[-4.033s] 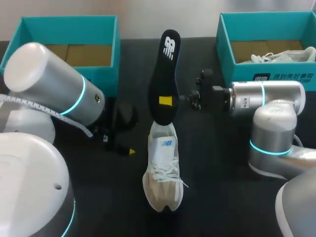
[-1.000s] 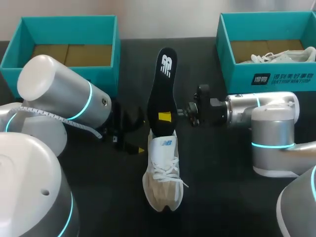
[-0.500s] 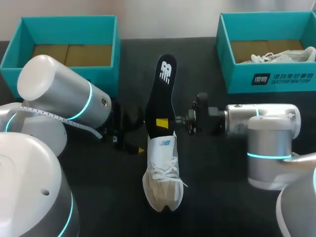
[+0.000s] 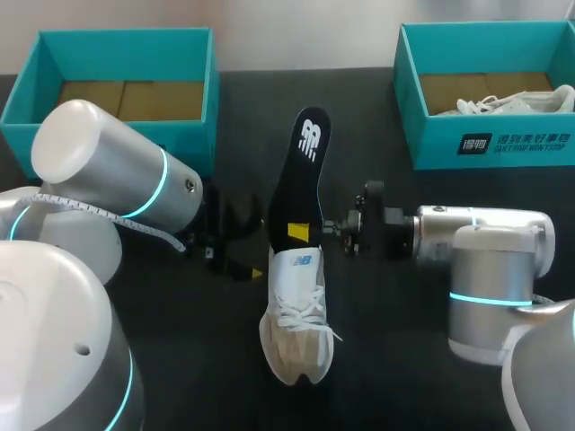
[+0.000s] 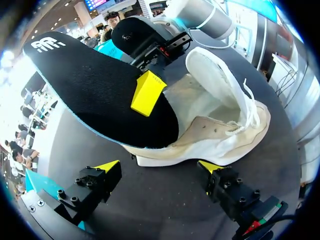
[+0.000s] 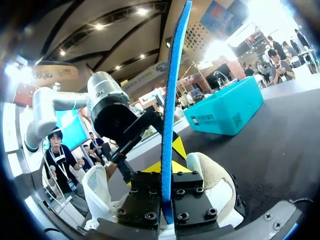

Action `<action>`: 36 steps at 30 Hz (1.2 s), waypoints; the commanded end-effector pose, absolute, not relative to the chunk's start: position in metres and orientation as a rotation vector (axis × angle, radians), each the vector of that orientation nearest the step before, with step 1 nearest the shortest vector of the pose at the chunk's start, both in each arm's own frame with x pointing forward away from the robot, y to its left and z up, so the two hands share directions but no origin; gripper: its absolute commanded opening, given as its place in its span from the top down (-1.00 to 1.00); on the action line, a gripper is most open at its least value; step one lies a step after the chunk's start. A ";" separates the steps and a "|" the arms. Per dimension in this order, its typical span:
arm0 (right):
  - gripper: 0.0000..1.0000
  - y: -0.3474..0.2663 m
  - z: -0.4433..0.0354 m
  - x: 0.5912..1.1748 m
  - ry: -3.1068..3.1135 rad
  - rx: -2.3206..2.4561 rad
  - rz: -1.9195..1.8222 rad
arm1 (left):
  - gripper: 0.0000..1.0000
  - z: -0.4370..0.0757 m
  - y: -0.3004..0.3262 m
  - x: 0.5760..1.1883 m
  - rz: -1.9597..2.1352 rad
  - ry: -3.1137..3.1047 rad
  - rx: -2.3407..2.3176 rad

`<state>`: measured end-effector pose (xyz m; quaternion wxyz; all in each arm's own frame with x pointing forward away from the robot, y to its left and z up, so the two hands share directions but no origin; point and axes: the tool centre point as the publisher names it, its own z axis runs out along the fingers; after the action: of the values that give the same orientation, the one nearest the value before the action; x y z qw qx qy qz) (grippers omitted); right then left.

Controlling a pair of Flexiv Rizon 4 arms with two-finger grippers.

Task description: Take the shoe out of the shoebox, open the shoe tongue, remove and reinsert the insole, then place the shoe into the shoebox

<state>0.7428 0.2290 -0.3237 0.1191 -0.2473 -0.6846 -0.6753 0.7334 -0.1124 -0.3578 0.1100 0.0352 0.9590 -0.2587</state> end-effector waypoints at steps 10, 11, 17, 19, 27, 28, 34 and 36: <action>1.00 0.230 -0.338 0.738 -1.976 -0.691 -1.829 | -1.00 -0.357 -0.111 0.732 -0.763 2.818 0.105; 1.00 0.230 -0.339 0.737 -1.974 -0.692 -1.820 | -1.00 -0.357 -0.111 0.732 -0.763 2.818 0.105; 1.00 0.229 -0.346 0.732 -1.970 -0.710 -1.782 | -1.00 -0.357 -0.111 0.732 -0.763 2.818 0.105; 1.00 0.230 -0.348 0.730 -1.964 -0.711 -1.776 | -1.00 -0.357 -0.111 0.732 -0.763 2.818 0.105; 1.00 0.232 -0.357 0.717 -1.946 -0.738 -1.729 | -1.00 -0.357 -0.111 0.732 -0.763 2.818 0.105; 1.00 0.232 -0.359 0.715 -1.944 -0.740 -1.722 | -1.00 -0.357 -0.111 0.732 -0.763 2.818 0.105; 1.00 0.232 -0.364 0.708 -1.938 -0.761 -1.703 | -1.00 -0.357 -0.111 0.732 -0.763 2.818 0.105; 1.00 0.232 -0.364 0.708 -1.934 -0.756 -1.709 | -1.00 -0.357 -0.111 0.732 -0.763 2.818 0.105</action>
<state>0.7142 0.2308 -0.3554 0.2248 -0.2732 -0.7016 -0.6185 0.7333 -0.1123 -0.3577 0.1100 0.0352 0.9590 -0.2587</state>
